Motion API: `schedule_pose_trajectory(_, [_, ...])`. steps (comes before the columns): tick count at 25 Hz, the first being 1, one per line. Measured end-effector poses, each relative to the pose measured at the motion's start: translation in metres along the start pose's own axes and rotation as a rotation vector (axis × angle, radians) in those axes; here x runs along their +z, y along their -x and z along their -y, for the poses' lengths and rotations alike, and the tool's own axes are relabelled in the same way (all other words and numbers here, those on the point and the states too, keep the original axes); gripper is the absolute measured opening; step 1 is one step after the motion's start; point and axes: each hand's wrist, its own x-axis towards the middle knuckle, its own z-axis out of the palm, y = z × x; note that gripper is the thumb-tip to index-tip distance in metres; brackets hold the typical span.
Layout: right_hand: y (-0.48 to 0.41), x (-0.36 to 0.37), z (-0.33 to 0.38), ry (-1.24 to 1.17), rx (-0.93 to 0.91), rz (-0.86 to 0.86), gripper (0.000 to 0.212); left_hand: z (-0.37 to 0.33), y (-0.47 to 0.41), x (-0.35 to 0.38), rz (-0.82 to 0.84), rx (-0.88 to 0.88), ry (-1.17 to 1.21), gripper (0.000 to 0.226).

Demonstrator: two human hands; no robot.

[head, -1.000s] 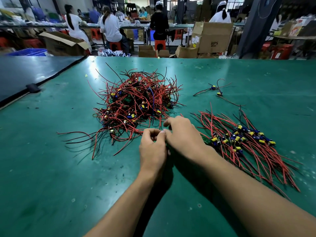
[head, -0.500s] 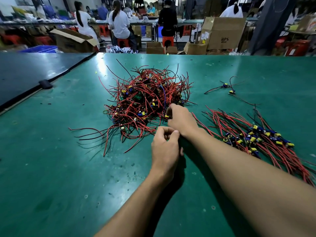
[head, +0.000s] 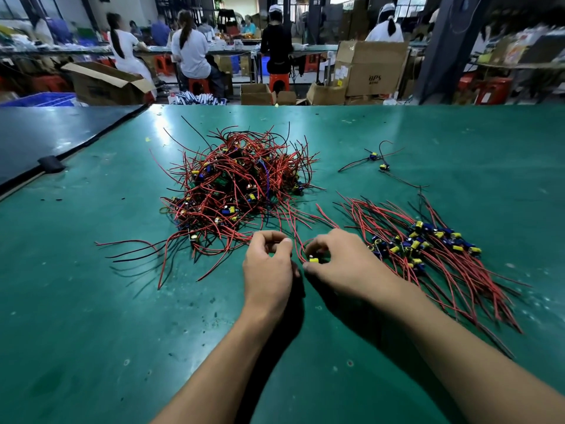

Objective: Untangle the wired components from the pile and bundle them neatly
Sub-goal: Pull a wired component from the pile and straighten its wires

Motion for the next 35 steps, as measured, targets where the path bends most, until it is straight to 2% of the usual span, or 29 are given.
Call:
schedule_pose_trajectory(4, [0.026, 0.007, -0.006, -0.08, 0.028, -0.12, 0.016, -0.003, 0.0, -0.004, 0.042, 0.186, -0.287, 0.012])
schedule_pose_trajectory(8, [0.033, 0.009, -0.009, -0.366, 0.009, -0.398, 0.007, -0.007, 0.002, -0.006, 0.107, 0.151, -0.331, 0.009])
schedule_pose_trajectory(9, [0.035, 0.008, -0.009, -0.42, -0.014, -0.437, 0.007, -0.008, 0.004, -0.006, 0.153, 0.106, -0.291, 0.014])
schedule_pose_trajectory(13, [0.044, 0.008, -0.007, -0.471, -0.165, -0.487, 0.011, -0.019, 0.011, -0.004, 0.376, -0.146, 0.128, 0.029])
schedule_pose_trajectory(17, [0.043, 0.01, -0.006, -0.476, -0.234, -0.592, 0.007, -0.021, 0.013, -0.004, 0.434, -0.216, 0.28, 0.015])
schedule_pose_trajectory(18, [0.043, 0.01, -0.006, -0.475, -0.235, -0.598, 0.009, -0.02, 0.014, -0.005, 0.45, -0.202, 0.279, 0.018])
schedule_pose_trajectory(21, [0.044, 0.009, -0.007, -0.57, -0.155, -0.516, 0.013, -0.015, 0.015, -0.005, 0.437, -0.134, 0.182, 0.02])
schedule_pose_trajectory(24, [0.042, 0.004, -0.005, -0.975, 0.033, -0.31, 0.023, -0.014, 0.014, -0.006, 0.411, -0.075, 0.109, 0.011])
schedule_pose_trajectory(29, [0.043, 0.0, 0.001, -1.362, 0.206, -0.086, 0.014, -0.016, 0.018, -0.007, 0.425, -0.014, 0.055, 0.014])
schedule_pose_trajectory(33, [0.039, 0.001, -0.001, -1.386, 0.29, -0.129, 0.009, -0.018, 0.02, -0.004, 0.376, 0.069, -0.031, 0.01])
schedule_pose_trajectory(35, [0.037, 0.001, -0.003, -1.416, 0.326, -0.167, 0.008, -0.019, 0.021, -0.003, 0.348, 0.062, 0.008, 0.009])
